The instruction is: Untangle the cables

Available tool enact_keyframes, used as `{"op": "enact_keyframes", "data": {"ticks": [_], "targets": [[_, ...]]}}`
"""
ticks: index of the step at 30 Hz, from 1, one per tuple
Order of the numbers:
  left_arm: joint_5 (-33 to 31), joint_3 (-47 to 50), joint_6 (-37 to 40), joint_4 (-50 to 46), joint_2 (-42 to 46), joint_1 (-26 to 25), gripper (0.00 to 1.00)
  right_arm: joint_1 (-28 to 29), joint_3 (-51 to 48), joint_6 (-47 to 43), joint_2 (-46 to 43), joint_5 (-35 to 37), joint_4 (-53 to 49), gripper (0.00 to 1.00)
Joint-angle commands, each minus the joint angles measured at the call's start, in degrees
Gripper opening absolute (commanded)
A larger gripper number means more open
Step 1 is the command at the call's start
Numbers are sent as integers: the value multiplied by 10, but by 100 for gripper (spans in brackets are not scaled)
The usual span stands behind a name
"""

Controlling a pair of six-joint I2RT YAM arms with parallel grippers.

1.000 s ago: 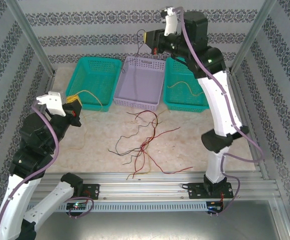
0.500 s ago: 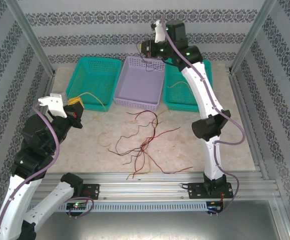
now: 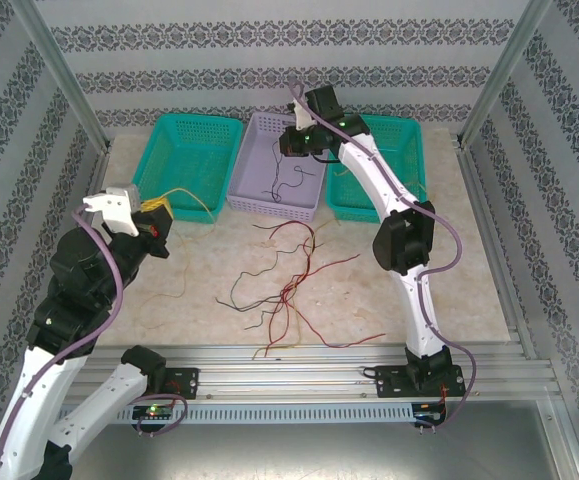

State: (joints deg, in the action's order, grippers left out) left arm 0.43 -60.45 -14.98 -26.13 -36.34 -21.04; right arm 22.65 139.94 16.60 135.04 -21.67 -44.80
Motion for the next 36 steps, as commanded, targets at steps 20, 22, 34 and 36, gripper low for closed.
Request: {"op": "enact_keyframes", "data": {"ticks": [20,22,34,36], "targets": [[34,-47,-4,22,-72,-5,0,29,19,-88,3,159,-96,33],[38,-71,6,15,-92,-5,0,28,15,-90,-20,161,-96,36],[110,-228,-8,34,-223,-5,0,5,-124,-53,-215,124,-24,54],[137,-272,-16,32,-259,-6,0,0,-221,-35,-298,137,50,63]]}}
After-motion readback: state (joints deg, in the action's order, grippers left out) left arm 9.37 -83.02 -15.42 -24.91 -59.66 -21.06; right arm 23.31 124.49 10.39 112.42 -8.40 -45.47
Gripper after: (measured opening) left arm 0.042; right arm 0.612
